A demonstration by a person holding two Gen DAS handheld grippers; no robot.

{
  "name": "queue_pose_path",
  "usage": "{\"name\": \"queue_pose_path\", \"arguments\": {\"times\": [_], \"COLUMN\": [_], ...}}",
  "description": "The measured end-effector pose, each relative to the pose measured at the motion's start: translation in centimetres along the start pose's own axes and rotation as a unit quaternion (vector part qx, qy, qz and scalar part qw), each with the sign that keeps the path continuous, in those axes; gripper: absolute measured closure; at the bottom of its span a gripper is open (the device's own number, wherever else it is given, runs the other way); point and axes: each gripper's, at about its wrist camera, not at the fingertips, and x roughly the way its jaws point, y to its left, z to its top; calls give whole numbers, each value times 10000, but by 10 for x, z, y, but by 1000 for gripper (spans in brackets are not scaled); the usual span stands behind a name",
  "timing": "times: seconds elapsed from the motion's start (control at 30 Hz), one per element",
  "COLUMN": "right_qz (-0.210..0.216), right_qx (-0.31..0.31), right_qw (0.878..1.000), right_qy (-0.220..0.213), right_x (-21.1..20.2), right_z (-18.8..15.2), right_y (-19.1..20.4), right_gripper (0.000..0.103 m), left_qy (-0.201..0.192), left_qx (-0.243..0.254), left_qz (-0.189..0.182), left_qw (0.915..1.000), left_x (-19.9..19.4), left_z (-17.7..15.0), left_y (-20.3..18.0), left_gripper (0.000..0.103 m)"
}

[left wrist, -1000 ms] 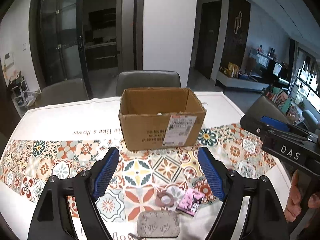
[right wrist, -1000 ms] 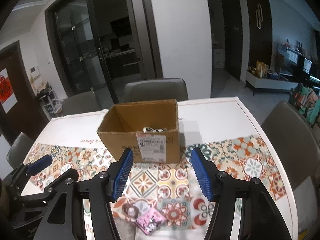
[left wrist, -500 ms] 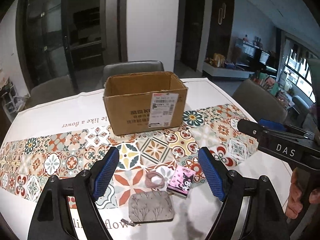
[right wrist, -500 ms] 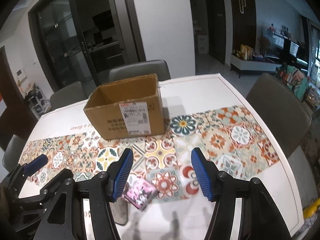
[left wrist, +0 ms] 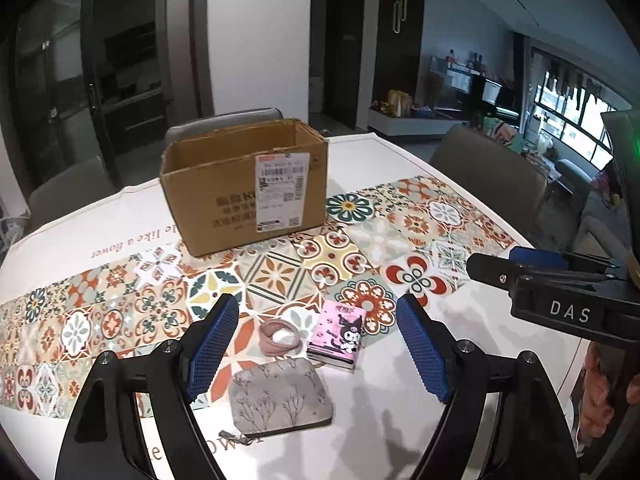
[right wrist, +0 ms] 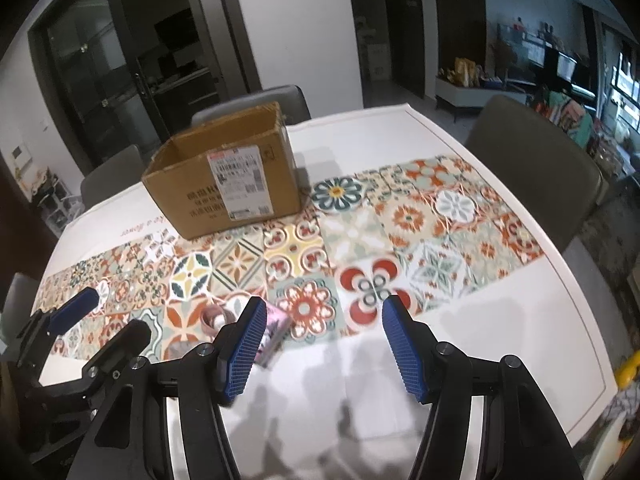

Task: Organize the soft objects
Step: 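Move both tools back over the remaining items on the table, then grasp the pink Kuromi tissue pack with the left tool while the right tool grasps the white tissue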

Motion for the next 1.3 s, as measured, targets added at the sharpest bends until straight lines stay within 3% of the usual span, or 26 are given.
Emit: {"name": "queue_pose_path", "arguments": {"times": [0.5,0.97,1.3], "right_qz": [-334,-540,-660], "right_qx": [617,1212,1371], "right_qw": [9962,9847,9795], "right_qy": [508,1132,1320], "right_x": [27,63,84], "right_z": [-41,-73,-84], "right_y": [-23,-43,-52], "right_gripper": [41,41,41], "left_qy": [386,655,784], "left_qx": [416,826,1047], "left_qz": [-274,-252,-202], "left_qw": [9980,9941,9912], "left_x": [42,81,109], "left_z": [-20,-33,-36], "left_y": [-11,-18,-22], "left_gripper": [22,22,22]}}
